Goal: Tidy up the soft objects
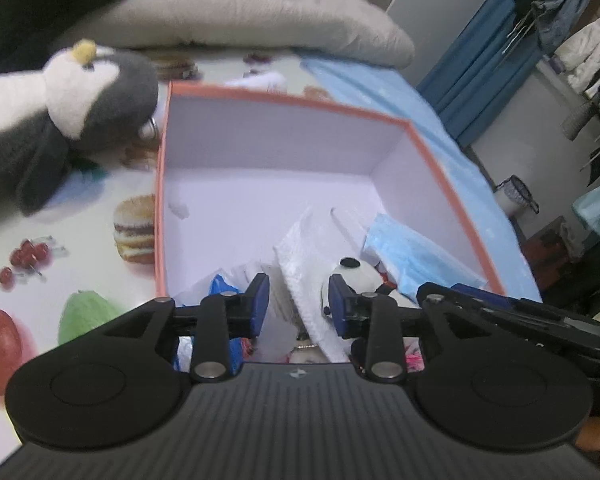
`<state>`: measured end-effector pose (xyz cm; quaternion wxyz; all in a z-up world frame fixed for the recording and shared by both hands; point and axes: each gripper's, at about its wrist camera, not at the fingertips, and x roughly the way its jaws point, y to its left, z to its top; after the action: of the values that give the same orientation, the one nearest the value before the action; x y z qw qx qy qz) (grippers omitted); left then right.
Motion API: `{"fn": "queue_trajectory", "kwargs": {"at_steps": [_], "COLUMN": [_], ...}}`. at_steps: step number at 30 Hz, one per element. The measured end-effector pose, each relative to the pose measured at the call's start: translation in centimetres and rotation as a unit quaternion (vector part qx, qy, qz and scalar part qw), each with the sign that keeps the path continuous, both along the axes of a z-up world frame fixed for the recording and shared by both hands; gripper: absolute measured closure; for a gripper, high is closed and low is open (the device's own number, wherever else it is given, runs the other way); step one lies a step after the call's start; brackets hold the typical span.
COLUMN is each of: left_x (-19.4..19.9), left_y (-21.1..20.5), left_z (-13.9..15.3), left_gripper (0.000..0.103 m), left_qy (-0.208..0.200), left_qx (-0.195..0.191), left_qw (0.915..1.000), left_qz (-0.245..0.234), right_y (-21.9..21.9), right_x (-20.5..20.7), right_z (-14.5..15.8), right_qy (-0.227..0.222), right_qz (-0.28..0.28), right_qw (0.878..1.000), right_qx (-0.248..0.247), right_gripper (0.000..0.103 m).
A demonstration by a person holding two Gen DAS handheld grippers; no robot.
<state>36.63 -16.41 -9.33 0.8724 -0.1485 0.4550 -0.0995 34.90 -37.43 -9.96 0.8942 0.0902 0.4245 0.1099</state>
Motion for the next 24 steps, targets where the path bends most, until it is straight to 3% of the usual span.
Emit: {"fn": "queue_trajectory", "kwargs": {"at_steps": [13, 24], "left_x": [-8.5, -18.7], "left_y": [2.8, 5.4], "left_z": [10.1, 14.4], "left_gripper": [0.065, 0.065], "left_qy": [-0.103, -0.154], "left_qx": [0.005, 0.015], "left_qw": [0.9947, 0.9879], "left_qz": [-0.007, -0.006], "right_y": [1.2, 2.5], "right_x": [-7.5, -16.2], "right_z": [8.7, 12.9], "right_qy": [-0.099, -0.161], "right_qz": [-0.021, -0.033], "right_qw": [0.995, 0.986], "right_qx": [0.004, 0.007], "right_gripper": [0.054, 0.054]}}
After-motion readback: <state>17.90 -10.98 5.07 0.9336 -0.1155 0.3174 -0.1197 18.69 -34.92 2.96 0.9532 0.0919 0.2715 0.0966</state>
